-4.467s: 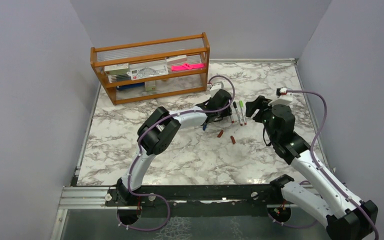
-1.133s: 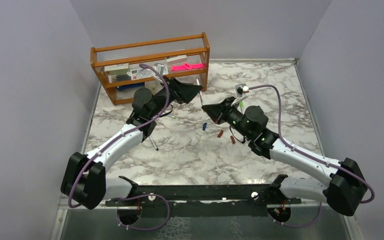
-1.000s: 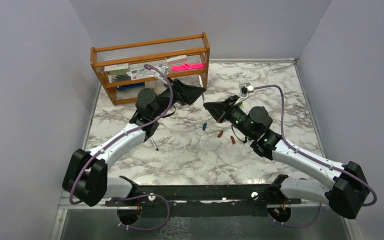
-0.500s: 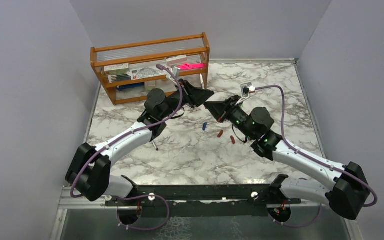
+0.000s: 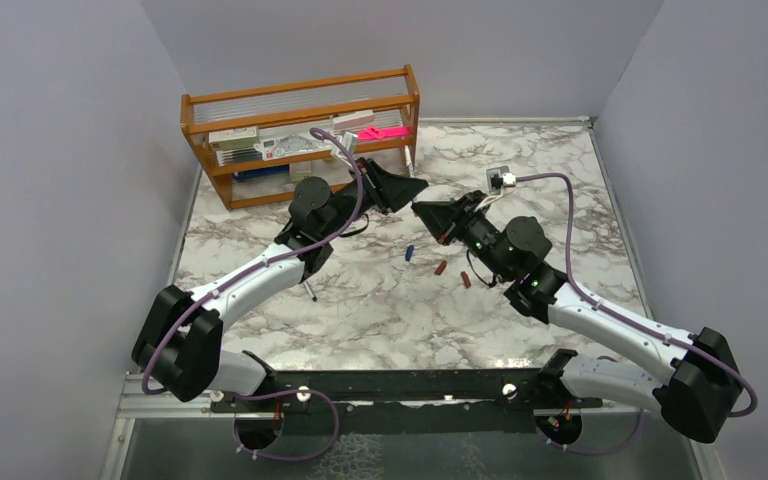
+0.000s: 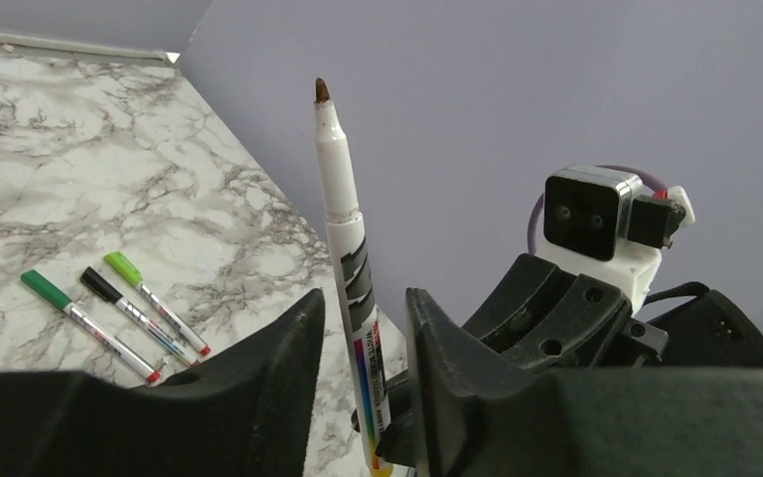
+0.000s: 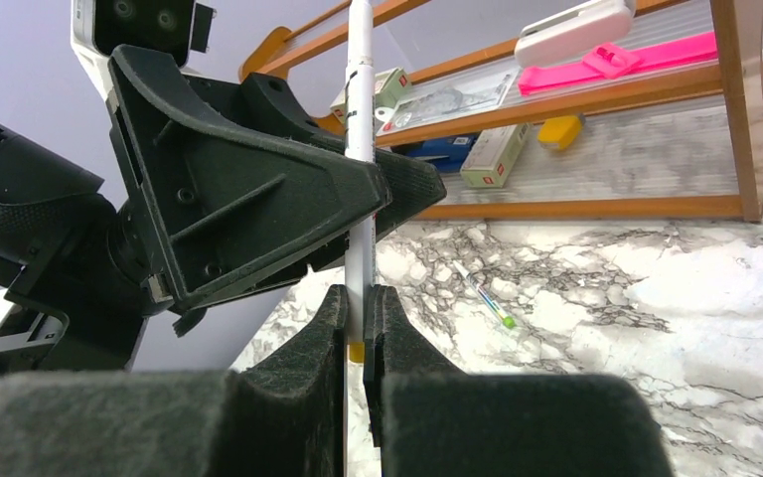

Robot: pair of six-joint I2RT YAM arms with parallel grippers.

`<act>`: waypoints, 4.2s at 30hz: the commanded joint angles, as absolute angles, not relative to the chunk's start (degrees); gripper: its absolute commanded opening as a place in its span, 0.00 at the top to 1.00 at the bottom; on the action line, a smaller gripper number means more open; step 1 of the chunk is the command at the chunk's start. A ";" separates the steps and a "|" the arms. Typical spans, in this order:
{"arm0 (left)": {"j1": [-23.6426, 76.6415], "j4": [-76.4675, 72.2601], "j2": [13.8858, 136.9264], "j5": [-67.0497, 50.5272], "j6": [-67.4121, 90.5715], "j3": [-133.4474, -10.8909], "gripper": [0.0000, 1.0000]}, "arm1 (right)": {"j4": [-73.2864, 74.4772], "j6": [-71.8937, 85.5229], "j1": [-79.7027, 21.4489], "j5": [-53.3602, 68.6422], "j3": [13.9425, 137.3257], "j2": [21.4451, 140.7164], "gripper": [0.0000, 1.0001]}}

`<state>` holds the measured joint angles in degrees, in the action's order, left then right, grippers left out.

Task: Insert the pens into the pen caps

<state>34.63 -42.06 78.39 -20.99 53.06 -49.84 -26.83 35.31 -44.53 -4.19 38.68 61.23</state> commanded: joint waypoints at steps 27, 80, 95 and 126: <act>30.25 -30.43 72.33 -13.18 30.52 -44.21 1.00 | 9.74 24.88 -40.78 -11.74 53.02 85.97 0.99; 30.16 -30.47 76.75 -21.04 35.66 -44.65 1.00 | 1.62 31.95 -36.70 2.04 57.70 95.30 0.98; 31.32 -80.76 93.97 -45.89 67.62 -44.60 1.00 | -28.98 42.47 -25.10 11.72 41.60 67.36 0.98; 36.80 -74.32 96.47 -45.45 63.23 -45.44 1.00 | -36.20 43.24 -24.43 17.91 45.31 65.81 0.99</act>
